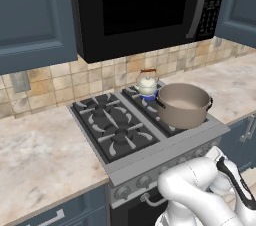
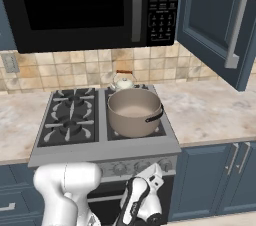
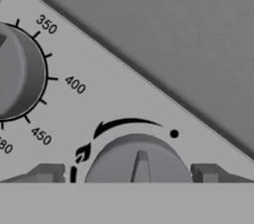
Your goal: Pick the kettle from the cabinet and place it on a stove burner. Then pick the pot from the counter and place it on another stove burner. Finally, turn both burners on.
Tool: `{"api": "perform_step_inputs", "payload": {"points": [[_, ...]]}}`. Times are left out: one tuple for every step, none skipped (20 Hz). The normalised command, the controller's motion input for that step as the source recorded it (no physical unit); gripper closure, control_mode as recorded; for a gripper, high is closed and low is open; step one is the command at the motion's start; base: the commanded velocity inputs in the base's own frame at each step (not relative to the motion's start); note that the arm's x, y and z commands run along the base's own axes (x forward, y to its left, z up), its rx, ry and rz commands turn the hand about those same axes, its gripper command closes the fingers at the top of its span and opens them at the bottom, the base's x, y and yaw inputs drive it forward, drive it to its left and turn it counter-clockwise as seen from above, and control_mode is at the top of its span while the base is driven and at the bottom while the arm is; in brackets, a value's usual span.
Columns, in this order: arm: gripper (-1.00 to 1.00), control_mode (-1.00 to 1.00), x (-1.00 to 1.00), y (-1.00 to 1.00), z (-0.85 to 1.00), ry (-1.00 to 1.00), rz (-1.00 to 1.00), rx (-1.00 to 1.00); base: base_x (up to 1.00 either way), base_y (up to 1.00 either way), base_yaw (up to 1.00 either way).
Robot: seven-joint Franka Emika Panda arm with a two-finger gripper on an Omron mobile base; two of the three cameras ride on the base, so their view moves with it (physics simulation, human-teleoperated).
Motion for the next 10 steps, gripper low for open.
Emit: {"api": "perform_step_inputs", "payload": {"points": [[-1.0,-1.0,-0.42,-0.14,0.0,-0.02,0.0,0.0,0.0,0.0,0.0],[-1.0,-1.0,-0.41,-0.15,0.0,-0.02,0.0,0.0,0.0,0.0,0.0],[-1.0,-1.0,-0.41,-0.17,0.0,-0.03,0.0,0.0,0.0,0.0,0.0],[-1.0,-1.0,-0.42,-0.18,0.0,-0.04,0.0,0.0,0.0,0.0,0.0],[-1.0,-1.0,-0.42,-0.17,0.0,-0.04,0.0,0.0,0.0,0.0,0.0],[-1.0,-1.0,-0.47,-0.18,0.0,-0.05,0.0,0.0,0.0,0.0,0.0],[-1.0,-1.0,-0.47,-0.18,0.0,-0.06,0.0,0.0,0.0,0.0,0.0],[-1.0,-1.0,-0.5,-0.19,0.0,-0.07,0.0,0.0,0.0,0.0,0.0],[-1.0,-1.0,-0.5,-0.2,0.0,-0.08,0.0,0.0,0.0,0.0,0.0],[-1.0,-1.0,-0.49,-0.2,0.0,-0.09,0.0,0.0,0.0,0.0,0.0]]}}
